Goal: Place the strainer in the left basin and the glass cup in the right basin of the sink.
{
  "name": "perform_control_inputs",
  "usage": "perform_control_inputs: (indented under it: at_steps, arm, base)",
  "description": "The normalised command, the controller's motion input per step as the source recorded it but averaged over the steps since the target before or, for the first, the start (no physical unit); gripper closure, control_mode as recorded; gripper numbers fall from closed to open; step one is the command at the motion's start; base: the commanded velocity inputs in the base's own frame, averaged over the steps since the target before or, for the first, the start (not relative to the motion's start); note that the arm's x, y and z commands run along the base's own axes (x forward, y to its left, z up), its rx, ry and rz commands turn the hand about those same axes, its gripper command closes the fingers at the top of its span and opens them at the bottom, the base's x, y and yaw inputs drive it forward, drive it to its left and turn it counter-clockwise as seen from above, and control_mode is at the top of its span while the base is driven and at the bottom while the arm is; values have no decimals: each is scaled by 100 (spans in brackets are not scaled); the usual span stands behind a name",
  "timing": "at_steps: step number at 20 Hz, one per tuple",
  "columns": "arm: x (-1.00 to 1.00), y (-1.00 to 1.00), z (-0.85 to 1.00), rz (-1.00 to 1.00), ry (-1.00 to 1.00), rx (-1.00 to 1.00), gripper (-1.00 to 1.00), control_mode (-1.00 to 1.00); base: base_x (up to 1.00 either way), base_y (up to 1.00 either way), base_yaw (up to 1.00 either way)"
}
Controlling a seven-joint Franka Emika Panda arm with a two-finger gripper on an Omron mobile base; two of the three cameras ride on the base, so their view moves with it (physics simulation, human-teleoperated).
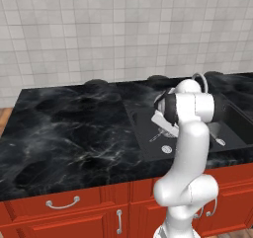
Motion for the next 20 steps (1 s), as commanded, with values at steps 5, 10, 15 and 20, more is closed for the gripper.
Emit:
perform_control_inputs:
  at_steps: [5,10,15,20]
  arm:
    - [31,-13,-29,0,0,0,100,-100]
    - [32,-14,-35,0,0,0,100,-100]
    - [37,-14,-37,0,0,0,100,-100]
    - [25,-10,-41,0,0,0,100,-100]
  base:
    - [0,0,0]
    - [0,0,0]
    - [0,0,0]
    - [0,0,0]
